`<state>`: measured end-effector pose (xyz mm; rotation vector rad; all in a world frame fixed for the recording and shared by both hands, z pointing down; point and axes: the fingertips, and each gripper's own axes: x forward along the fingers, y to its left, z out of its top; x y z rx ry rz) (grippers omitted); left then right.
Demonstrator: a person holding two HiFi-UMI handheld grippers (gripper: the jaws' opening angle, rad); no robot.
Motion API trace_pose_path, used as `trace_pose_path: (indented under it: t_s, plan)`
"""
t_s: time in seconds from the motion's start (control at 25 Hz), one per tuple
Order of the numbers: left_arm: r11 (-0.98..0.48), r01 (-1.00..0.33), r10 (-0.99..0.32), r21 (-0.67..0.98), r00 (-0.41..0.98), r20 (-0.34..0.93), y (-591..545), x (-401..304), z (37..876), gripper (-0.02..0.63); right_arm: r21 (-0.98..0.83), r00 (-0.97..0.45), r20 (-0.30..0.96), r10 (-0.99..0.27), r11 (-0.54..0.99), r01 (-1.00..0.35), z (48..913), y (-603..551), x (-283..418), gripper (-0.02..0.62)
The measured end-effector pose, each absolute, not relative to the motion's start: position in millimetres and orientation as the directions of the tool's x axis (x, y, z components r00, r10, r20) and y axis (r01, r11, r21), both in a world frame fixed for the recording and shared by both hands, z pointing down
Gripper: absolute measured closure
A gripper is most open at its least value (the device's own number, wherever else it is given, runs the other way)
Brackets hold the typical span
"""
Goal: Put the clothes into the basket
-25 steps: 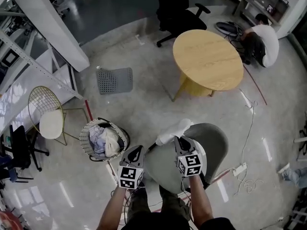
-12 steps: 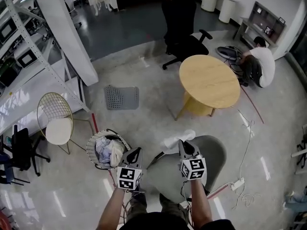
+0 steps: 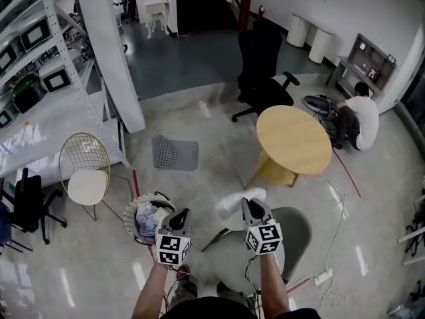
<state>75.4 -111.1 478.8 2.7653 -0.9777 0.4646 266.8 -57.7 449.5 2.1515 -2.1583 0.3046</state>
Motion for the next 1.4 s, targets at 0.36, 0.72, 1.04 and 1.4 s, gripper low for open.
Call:
trace_pose_path:
  t_s: [0.36, 0.72, 1.04, 1.4]
  plan:
    - [-0.697, -0.717, -0.685, 0.017, 0.673, 0.279, -139.6, 11.2, 444.7, 0.6, -0.051, -0.142, 0.08, -0.987, 0.138, -0.989, 391.0, -105.2, 199.0, 0.56]
    - [-0.599, -0.801, -0.771, 0.01, 0.58, 0.263, -157.3, -64.8, 441.6, 0.6, -0.032, -0.296, 0.045, -0.954, 0.295, -0.955, 375.9, -146.4, 114.7, 0.56]
    - [-0.521, -0.854, -0.827, 0.005, 0.506, 0.247, -173.0, -130.3, 434.1, 0.6, -0.018, -0.4, -0.007, -0.916, 0.4, -0.916, 354.2, -178.2, 41.9, 0.56]
    - [-0.465, -0.885, -0.857, 0.001, 0.451, 0.249, -185.3, -192.6, 433.8, 0.6, -0.028, -0.458, -0.009, -0.889, 0.458, -0.889, 355.1, -199.2, -20.6, 0.56]
